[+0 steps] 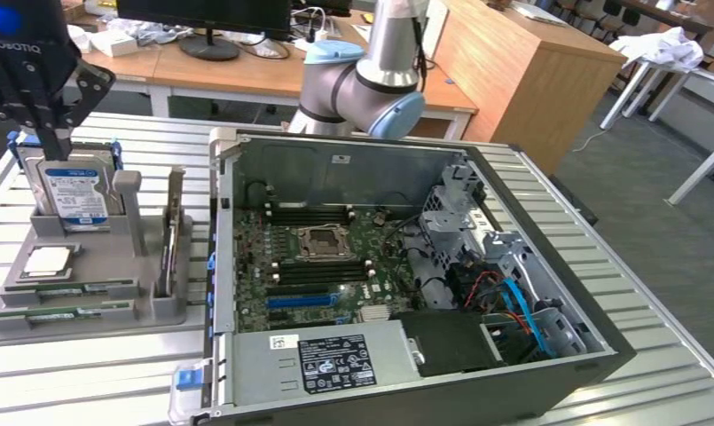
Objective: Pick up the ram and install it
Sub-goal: 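Reach for the ram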
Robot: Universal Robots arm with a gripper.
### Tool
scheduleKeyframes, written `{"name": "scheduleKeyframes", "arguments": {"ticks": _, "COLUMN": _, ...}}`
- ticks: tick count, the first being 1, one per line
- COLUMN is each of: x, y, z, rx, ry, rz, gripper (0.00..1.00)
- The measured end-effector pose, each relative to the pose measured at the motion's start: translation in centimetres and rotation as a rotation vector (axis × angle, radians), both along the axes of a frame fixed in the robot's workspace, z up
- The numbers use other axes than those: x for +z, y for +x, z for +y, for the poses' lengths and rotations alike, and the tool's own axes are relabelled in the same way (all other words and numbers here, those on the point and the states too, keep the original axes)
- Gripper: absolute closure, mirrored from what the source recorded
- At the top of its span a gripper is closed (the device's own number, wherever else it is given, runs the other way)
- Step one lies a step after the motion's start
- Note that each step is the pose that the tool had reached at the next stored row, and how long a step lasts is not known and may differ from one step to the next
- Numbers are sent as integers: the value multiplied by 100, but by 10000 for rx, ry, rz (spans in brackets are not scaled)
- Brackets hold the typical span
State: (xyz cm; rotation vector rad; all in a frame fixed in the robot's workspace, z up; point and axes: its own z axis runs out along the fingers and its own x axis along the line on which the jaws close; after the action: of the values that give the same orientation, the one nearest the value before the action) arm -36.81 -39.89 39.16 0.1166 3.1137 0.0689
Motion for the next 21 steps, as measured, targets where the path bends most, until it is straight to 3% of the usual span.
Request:
{"name": "scheduleKeyframes", "arguments": {"ticks": 11, "x": -6, "y": -179, "z": 0, "rx": 0, "ry": 0, "rz": 0, "gripper": 90}}
{"name": "scheduleKeyframes", "arguments": {"ticks": 18, "x": -6, "y": -183, "z": -2, "rx": -1, "ry": 0, "rz": 2, "gripper": 90}}
{"name": "scheduleKeyframes", "arguments": {"ticks": 21, "x": -6, "y": -182, "z": -28, "rx": 0, "ry": 0, "rz": 0, "gripper": 90}}
